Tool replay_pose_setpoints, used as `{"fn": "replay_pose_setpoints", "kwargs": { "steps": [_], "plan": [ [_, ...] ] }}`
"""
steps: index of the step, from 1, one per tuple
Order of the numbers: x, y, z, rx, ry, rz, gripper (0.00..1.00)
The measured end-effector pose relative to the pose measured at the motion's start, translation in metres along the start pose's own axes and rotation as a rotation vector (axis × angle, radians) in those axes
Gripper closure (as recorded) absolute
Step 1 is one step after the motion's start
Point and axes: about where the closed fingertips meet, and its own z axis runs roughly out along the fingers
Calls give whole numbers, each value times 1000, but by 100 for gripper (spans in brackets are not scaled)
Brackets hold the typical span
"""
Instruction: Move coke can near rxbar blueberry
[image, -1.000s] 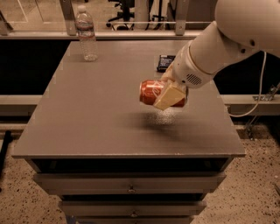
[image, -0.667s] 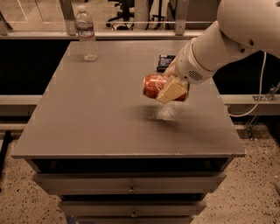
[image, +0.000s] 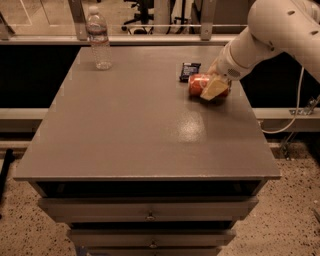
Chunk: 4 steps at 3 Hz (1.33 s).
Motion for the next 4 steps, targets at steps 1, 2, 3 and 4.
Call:
{"fn": "replay_pose_setpoints", "kwargs": {
  "steps": [1,2,3,4],
  "plan": [
    [49,-58,15,60,108,19,100],
    [74,-115,-2,164,168,25,100],
    [79,-140,-9,203,170,24,100],
    [68,-146,-2,182,132,10,100]
  ]
}}
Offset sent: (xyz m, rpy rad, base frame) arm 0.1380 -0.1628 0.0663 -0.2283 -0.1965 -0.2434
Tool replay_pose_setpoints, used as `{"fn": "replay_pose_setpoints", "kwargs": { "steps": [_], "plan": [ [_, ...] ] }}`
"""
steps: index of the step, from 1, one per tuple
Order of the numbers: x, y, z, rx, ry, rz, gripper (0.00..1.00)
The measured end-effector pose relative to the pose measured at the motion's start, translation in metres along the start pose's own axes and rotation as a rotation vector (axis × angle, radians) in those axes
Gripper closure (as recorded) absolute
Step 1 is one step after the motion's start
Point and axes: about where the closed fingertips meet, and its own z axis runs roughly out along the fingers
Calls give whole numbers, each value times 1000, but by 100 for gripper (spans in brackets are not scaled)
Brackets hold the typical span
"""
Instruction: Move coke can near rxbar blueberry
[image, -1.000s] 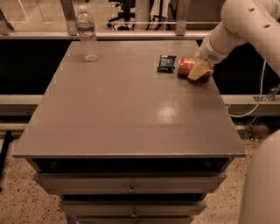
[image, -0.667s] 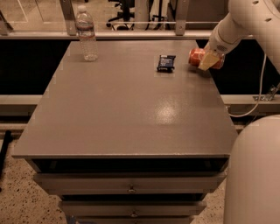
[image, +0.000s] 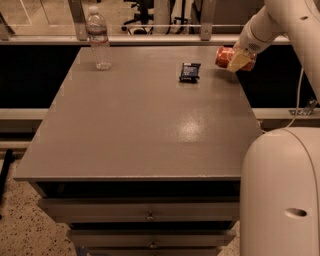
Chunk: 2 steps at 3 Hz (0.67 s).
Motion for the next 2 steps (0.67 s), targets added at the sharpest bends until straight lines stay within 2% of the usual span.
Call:
{"fn": "replay_pose_setpoints", "kwargs": {
  "steps": [2],
  "plan": [
    [-32,34,22,-148,-79,-21,97]
  ]
}}
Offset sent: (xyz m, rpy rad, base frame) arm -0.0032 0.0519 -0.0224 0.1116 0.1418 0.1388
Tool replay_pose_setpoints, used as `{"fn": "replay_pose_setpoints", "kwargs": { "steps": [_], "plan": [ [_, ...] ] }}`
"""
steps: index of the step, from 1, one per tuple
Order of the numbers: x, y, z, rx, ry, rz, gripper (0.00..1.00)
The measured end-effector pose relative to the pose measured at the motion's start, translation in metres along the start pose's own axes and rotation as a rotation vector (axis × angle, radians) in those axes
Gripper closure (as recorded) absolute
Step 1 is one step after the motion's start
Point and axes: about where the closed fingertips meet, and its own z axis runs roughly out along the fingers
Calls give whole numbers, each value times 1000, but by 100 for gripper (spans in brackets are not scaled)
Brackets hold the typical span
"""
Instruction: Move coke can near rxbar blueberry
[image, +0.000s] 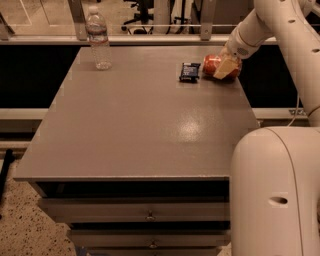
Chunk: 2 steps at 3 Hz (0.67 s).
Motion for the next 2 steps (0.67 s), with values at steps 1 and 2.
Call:
{"fn": "replay_pose_setpoints", "kwargs": {
  "steps": [1,2],
  "plan": [
    [-13,9,3,-39,-23,-16,74],
    [-25,17,5,-74,-44,-32,51]
  ]
}}
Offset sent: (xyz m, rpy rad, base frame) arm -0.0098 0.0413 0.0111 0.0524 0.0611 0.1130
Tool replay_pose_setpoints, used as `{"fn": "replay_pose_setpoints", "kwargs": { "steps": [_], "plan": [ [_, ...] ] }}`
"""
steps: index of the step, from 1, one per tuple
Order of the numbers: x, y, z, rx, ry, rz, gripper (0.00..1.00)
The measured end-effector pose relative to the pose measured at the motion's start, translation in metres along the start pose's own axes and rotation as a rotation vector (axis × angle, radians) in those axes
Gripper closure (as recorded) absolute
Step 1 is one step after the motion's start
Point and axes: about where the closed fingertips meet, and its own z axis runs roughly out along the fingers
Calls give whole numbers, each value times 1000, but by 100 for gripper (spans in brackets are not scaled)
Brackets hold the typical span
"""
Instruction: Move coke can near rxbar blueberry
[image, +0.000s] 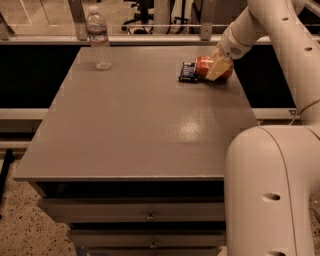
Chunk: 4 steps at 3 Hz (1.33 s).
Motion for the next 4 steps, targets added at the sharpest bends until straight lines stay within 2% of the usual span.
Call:
{"fn": "replay_pose_setpoints", "kwargs": {
  "steps": [1,2,4],
  "plan": [
    [-8,6,3,-31,-13,-8,12],
    [-10,7,1,-40,-11,-10,0],
    [-4,8,-2,-43,-1,5,0]
  ]
}}
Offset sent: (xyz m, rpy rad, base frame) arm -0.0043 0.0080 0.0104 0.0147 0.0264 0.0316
